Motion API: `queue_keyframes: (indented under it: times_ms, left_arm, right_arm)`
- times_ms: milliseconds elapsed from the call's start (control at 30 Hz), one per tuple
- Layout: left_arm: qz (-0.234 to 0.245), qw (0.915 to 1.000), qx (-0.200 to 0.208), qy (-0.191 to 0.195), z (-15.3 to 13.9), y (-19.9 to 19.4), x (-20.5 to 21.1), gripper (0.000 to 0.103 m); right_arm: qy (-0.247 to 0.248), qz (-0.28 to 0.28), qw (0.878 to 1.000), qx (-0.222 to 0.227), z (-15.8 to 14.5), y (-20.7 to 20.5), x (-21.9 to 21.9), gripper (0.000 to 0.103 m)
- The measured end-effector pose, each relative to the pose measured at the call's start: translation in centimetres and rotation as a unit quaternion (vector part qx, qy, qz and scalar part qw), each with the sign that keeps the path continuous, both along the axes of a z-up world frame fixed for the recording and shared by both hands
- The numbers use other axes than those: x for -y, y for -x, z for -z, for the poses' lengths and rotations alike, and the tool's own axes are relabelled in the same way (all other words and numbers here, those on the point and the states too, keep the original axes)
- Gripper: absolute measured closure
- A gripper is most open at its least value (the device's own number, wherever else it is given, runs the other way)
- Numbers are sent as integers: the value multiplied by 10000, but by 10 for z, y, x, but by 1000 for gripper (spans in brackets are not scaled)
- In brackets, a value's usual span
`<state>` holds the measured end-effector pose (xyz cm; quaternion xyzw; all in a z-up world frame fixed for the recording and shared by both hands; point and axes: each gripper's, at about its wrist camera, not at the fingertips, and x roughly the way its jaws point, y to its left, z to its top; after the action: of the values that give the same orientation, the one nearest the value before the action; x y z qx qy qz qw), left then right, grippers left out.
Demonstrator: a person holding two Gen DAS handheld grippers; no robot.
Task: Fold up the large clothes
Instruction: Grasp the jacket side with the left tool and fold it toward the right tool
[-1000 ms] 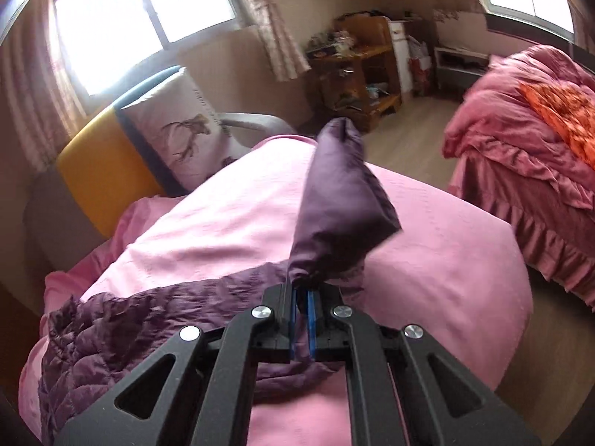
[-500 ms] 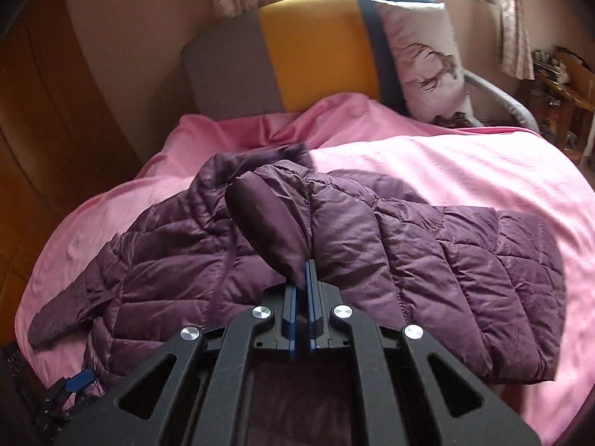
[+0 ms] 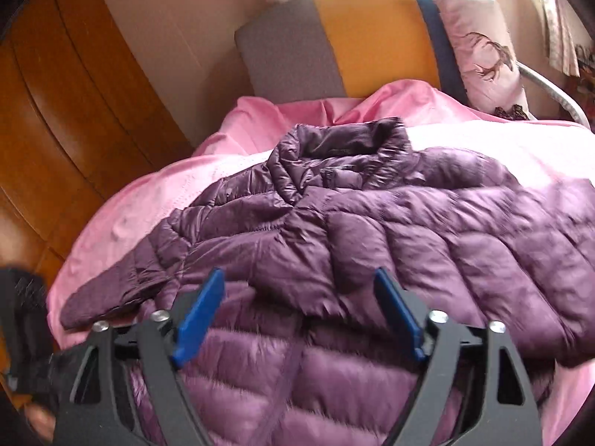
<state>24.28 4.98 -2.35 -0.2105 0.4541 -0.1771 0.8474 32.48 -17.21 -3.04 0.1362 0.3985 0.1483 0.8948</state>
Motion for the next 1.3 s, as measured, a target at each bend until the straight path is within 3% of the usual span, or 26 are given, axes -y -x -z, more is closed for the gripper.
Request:
queue_keyframes:
  times_ms: [233,433,500,567,633,667,900,1100,1233,1300]
  left_arm:
    - [407,9986,-303,122,11,-60,50,13]
    - [459,9967,-615,-244,32,-101,98,15]
    - [437,9964,-629,-371,34,-107,105,31]
    - [492,9955,-689,-418,35,-115,112,68]
    - [488,9955,-699,-423,32,-121,115,88]
    - [472,9961,-651,-361,28,-123,113,93]
    - [-135,9998,-158,-46,-6,-116,57,94]
    - [-400,9981,-335,-313,16,-103,16,95]
    - [-421,9973,-359,-488,33,-87,11,95]
    - [-430,9970,-340,-543,34,-83,11,95]
  right_arm:
    - [-726,584,9955,-185,17,60,72,6]
    - [-1669,1409,9756,-207,40,79,136,2]
    - [-1962,1542,9682,-155,45,78,149,2]
    - [-2206,1624,9617,-123,50,76,158,2]
    - [-2377,1702,9562,-128,54,70,163,2]
    - [-2446,1733,9540,-113,55,67,165,2]
    - [-2871,2022,9363,43,51,42,177,2]
    - [-3025,2225,9268,30,55,38,186,2]
    - [-2925,2309,9279,-76,56,35,188,3]
    - [-2576,2249,9394,-231,49,34,185,3]
